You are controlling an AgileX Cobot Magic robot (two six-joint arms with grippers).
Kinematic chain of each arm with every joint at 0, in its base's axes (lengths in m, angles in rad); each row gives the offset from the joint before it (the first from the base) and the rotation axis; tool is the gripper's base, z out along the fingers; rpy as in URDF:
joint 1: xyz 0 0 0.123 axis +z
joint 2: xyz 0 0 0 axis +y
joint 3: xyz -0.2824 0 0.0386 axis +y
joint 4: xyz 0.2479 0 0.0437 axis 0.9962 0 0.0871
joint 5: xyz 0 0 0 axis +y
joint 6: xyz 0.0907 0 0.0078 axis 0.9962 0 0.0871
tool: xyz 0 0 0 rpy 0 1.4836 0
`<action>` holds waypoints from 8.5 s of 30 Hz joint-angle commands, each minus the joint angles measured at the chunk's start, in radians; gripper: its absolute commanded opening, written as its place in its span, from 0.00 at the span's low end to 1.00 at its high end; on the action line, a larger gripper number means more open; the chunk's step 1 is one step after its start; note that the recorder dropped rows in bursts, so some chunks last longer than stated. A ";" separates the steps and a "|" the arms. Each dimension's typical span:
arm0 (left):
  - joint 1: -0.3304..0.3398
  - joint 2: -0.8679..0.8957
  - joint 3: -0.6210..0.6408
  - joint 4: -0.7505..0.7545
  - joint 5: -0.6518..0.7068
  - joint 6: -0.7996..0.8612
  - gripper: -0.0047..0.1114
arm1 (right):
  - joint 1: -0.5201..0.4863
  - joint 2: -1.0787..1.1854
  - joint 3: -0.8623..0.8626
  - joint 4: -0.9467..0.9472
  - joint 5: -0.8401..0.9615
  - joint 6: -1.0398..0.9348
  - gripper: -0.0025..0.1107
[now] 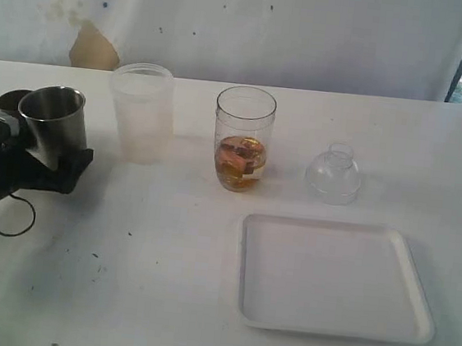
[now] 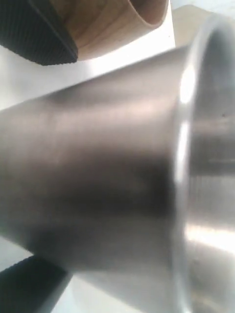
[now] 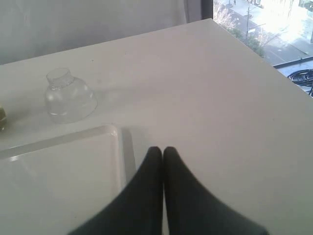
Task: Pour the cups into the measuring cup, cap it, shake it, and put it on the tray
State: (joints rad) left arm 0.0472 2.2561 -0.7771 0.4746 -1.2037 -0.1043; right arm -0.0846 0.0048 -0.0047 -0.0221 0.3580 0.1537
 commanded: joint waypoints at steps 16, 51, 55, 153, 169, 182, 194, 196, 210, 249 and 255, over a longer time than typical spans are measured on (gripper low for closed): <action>0.000 -0.215 0.234 -0.079 -0.017 0.083 0.95 | 0.003 -0.005 0.005 -0.003 -0.008 0.001 0.02; 0.000 -1.322 0.084 0.073 1.436 -0.358 0.95 | 0.003 -0.005 0.005 -0.003 -0.008 0.001 0.02; 0.000 -1.396 0.084 -0.155 1.479 -0.114 0.95 | 0.003 -0.005 0.005 -0.003 -0.008 0.001 0.02; 0.000 -2.256 0.777 -0.464 1.191 0.153 0.04 | 0.003 -0.005 0.005 -0.003 -0.008 0.001 0.02; 0.026 -2.256 0.777 -0.467 1.447 0.055 0.04 | 0.003 -0.005 0.005 -0.003 -0.008 0.001 0.02; 0.026 -2.256 0.777 -0.453 1.413 0.081 0.04 | 0.003 -0.005 0.005 -0.003 -0.008 0.022 0.02; 0.026 -2.256 0.777 -0.453 1.413 0.081 0.04 | 0.003 -0.005 0.005 -0.003 -0.008 0.025 0.02; 0.026 -2.256 0.777 -0.453 1.413 0.081 0.04 | 0.003 -0.005 0.005 -0.003 -0.008 0.025 0.02; 0.026 -2.256 0.777 -0.453 1.413 0.081 0.04 | 0.005 -0.005 0.005 0.009 -0.887 0.249 0.02; 0.026 -2.256 0.777 -0.453 1.413 0.081 0.04 | 0.226 1.664 -1.244 0.333 0.222 -0.451 0.65; 0.026 -2.256 0.777 -0.453 1.413 0.081 0.04 | 0.253 1.815 -1.356 0.281 0.252 -0.438 0.65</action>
State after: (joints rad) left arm 0.0688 0.0034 -0.0052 0.0137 0.2202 -0.0192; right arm 0.1665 1.7710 -1.3226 0.2913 0.5950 -0.2825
